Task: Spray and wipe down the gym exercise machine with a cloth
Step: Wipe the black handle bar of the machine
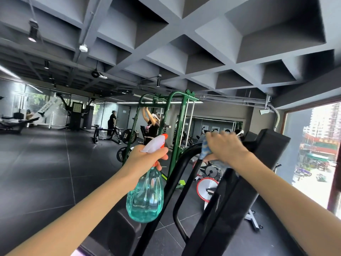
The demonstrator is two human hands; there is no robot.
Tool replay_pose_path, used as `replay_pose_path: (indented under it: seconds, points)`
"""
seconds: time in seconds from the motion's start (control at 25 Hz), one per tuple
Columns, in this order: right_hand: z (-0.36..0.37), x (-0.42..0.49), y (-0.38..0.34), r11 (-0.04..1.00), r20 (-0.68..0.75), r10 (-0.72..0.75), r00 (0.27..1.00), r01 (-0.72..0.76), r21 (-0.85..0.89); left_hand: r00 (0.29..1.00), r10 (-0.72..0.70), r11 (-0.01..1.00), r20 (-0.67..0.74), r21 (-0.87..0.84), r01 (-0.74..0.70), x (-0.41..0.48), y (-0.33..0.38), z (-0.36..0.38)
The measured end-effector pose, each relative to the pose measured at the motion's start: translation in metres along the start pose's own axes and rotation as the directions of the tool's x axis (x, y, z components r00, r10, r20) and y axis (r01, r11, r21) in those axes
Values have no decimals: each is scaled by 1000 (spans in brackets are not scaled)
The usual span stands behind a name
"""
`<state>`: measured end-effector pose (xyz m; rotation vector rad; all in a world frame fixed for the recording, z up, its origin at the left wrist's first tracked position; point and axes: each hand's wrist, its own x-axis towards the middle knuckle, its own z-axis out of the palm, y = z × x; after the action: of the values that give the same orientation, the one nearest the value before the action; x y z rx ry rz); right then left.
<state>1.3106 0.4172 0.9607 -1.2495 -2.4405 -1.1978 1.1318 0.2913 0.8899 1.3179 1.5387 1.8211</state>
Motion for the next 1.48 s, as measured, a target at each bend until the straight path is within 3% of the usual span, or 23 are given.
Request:
replay_pose_path:
  seconds: [0.16, 0.36, 0.44, 0.52, 0.6, 0.72, 0.8, 0.88, 0.96, 1.04, 1.08, 1.12, 1.16, 1.2, 1.24, 1.28, 1.32, 1.36, 1.48]
  points:
    - [6, 36, -28, 959, -59, -283, 957, 281, -40, 998, -25, 999, -51, 20, 26, -1, 2, -9]
    - [25, 31, -57, 905, -204, -419, 885, 387, -179, 999, -23, 999, -43, 41, 25, -5, 1, -16]
    - [29, 23, -35, 969, -429, -240, 871, 240, -54, 999, -26, 999, -25, 32, 27, -5, -1, -22]
    - [40, 18, -18, 999, -633, 42, 773, -18, 44, 999, -33, 999, -10, 18, 33, -3, -3, -26]
    - [51, 19, -28, 990, -669, 138, 731, -110, 84, 999, -33, 999, -14, 17, 34, -1, -5, -27]
    - [65, 32, -68, 998, -674, -38, 738, 55, 4, 1000, -10, 999, -12, 38, 11, -2, -4, -28]
    - [83, 36, -98, 952, -678, -287, 677, 283, -121, 1000, -6, 999, -4, 40, 6, -5, -4, -30]
    - [98, 32, -119, 874, -669, -447, 594, 449, -185, 1000, -7, 999, 18, 40, 7, -8, -4, -33]
    - [102, 24, -118, 865, -762, -367, 533, 496, -70, 999, -23, 998, 41, 59, 21, -10, -6, -36]
    - [96, 16, -107, 881, -850, 16, 527, 394, 261, 997, -40, 994, 67, 109, 33, -11, -10, -39]
    - [93, 9, -103, 817, -806, 271, 526, 318, 482, 996, -50, 991, 76, 130, 40, -12, -13, -41]
    - [90, 2, -104, 667, -668, 530, 522, 230, 709, 996, -53, 989, 76, 139, 42, -12, -14, -43]
    - [97, -2, -112, 419, -437, 740, 512, 156, 894, 996, -51, 990, 75, 138, 40, -12, -16, -45]
    - [103, -5, -123, 109, -155, 857, 491, 122, 987, 997, -45, 991, 68, 131, 35, -12, -17, -46]
    - [105, -6, -134, -187, 102, 875, 473, 137, 973, 997, -41, 992, 59, 122, 33, -13, -17, -48]
    - [99, -4, -142, -394, 260, 838, 480, 203, 896, 998, -38, 993, 47, 113, 33, -12, -18, -49]
    - [93, 5, -148, -499, 327, 799, 505, 254, 828, 999, -32, 994, 32, 108, 28, -10, -18, -51]
    - [81, 12, -152, -537, 330, 769, 548, 271, 799, 999, -30, 994, 18, 107, 28, -8, -18, -52]
    - [66, 28, -168, -394, 207, 791, 575, 220, 892, 998, -47, 995, -35, 81, 50, -4, -23, -55]
